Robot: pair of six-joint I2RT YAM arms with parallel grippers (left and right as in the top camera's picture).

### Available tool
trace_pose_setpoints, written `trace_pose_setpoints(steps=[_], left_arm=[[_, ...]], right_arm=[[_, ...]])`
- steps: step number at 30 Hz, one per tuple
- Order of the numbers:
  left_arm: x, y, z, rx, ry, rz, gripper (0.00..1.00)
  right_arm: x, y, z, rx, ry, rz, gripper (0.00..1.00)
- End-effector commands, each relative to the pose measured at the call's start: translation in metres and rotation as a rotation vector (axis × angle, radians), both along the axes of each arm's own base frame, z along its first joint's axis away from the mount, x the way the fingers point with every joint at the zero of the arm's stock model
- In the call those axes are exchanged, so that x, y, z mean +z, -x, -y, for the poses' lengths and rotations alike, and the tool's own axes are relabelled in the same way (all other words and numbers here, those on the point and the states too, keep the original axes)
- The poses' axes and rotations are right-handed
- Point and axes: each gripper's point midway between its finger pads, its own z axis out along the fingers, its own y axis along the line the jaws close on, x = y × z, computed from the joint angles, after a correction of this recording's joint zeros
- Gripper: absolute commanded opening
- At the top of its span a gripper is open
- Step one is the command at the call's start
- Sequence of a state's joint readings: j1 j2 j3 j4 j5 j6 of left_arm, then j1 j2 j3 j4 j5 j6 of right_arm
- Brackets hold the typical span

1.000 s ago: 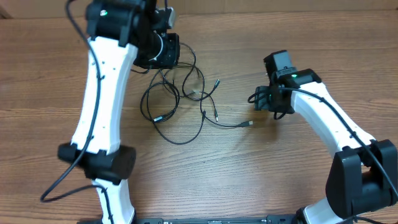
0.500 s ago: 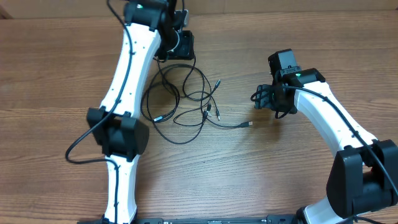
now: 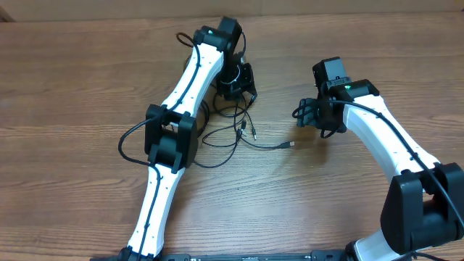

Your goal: Untangle cables

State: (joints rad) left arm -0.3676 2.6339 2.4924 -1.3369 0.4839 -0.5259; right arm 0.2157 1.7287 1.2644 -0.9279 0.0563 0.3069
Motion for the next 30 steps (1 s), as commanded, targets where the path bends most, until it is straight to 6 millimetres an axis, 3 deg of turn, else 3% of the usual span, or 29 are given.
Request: trace_pose_setpoints(steps=[1, 8, 9, 11, 12, 15, 17, 20, 23, 26, 30], left_arm=[[-0.007, 0.005, 0.009, 0.036, 0.02, -0.052, 0.42], [-0.019, -0.006, 0.0, 0.076, -0.114, 0.016, 0.42], [-0.018, -0.01, 0.006, 0.069, -0.106, 0.045, 0.39], [-0.017, -0.016, 0.011, 0.066, -0.093, 0.075, 0.09], [-0.017, -0.017, 0.012, 0.067, -0.091, 0.079, 0.04], [-0.013, -0.019, 0.011, 0.06, -0.086, 0.092, 0.04], [0.009, -0.027, 0.012, 0.021, -0.062, 0.155, 0.04], [0.069, -0.046, 0.017, -0.043, -0.007, 0.332, 0.04], [0.178, -0.06, 0.021, -0.128, 0.076, 0.645, 0.04], [0.299, -0.041, 0.013, -0.209, 0.127, 0.974, 0.04], [0.377, -0.007, -0.001, -0.24, 0.147, 1.156, 0.04]], right_arm=[[0.009, -0.003, 0.001, -0.007, -0.006, 0.027, 0.75], [0.008, -0.001, 0.001, -0.007, -0.004, 0.019, 0.74], [0.008, -0.001, 0.001, -0.007, -0.004, 0.018, 0.74], [0.008, 0.001, 0.001, -0.007, -0.002, 0.011, 0.74], [0.007, 0.002, 0.002, -0.007, -0.001, 0.007, 0.73], [0.007, 0.003, 0.002, -0.007, 0.001, 0.0, 0.73], [0.007, 0.003, 0.002, -0.007, 0.0, 0.001, 0.73], [0.007, 0.003, 0.002, -0.007, 0.0, 0.001, 0.73], [0.007, 0.003, 0.002, -0.007, 0.0, 0.001, 0.73], [0.007, 0.003, 0.002, -0.007, 0.0, 0.001, 0.73], [0.007, 0.003, 0.002, -0.007, 0.0, 0.001, 0.74]])
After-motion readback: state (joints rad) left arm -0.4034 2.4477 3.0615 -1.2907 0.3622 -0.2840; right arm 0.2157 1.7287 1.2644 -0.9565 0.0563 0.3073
